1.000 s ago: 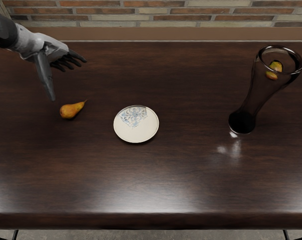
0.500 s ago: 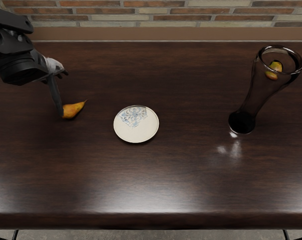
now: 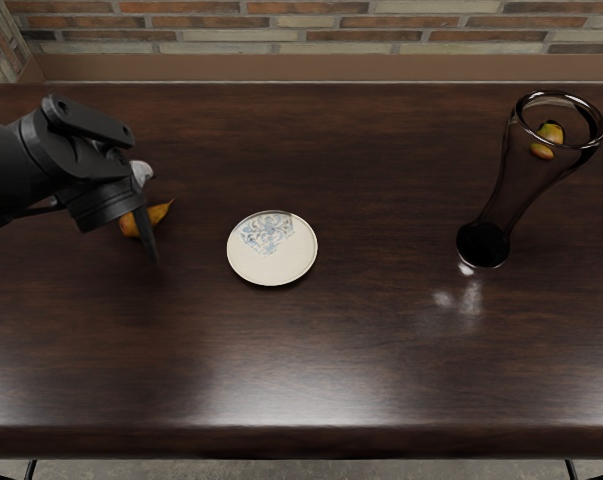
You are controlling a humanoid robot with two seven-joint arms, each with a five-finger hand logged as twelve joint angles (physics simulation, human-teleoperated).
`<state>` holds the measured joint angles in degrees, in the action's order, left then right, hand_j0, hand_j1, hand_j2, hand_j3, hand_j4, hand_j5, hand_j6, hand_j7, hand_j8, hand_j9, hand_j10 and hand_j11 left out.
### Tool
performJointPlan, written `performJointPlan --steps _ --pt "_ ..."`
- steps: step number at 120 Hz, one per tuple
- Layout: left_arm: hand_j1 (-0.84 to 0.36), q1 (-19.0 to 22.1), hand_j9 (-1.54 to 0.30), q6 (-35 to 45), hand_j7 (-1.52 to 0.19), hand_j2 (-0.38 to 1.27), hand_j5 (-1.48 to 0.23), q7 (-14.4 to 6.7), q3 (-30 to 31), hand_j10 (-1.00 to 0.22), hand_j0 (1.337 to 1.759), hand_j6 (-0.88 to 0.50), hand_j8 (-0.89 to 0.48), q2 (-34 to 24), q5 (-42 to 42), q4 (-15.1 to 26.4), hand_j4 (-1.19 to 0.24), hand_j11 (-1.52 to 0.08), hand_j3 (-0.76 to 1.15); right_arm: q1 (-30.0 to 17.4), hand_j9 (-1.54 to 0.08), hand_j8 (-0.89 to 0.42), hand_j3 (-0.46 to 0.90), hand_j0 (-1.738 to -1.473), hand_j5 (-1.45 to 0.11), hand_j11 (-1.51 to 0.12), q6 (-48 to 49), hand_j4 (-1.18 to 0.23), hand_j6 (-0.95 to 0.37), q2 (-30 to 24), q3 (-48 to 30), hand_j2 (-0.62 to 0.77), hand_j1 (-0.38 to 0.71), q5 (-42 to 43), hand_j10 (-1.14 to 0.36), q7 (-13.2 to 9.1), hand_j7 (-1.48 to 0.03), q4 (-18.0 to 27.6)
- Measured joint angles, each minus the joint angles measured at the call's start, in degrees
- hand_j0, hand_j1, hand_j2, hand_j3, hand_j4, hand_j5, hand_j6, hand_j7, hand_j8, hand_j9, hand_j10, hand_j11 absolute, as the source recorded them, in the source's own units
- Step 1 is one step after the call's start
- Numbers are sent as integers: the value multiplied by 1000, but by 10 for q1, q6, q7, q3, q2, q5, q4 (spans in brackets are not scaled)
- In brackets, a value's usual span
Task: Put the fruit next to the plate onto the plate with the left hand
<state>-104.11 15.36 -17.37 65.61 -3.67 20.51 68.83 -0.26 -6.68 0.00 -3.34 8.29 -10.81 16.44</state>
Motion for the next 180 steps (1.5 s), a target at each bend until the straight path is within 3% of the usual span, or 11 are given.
performJointPlan --steps 57,180 --pt "158 30 -207 53 -207 32 -207 -1 -2 -160 1658 -160 -160 3 -2 -9 -160 -207 0 0 0 0 0 -1658 0 0 0 0 0 0 0 0 -349 0 0 0 0 0" --pt "-1 71 -380 115 -380 59 -380 18 0 -293 1658 -293 -293 35 -5 -51 -293 -380 0 0 0 0 0 -1658 0 0 0 0 0 0 0 0 -349 0 0 0 0 0"
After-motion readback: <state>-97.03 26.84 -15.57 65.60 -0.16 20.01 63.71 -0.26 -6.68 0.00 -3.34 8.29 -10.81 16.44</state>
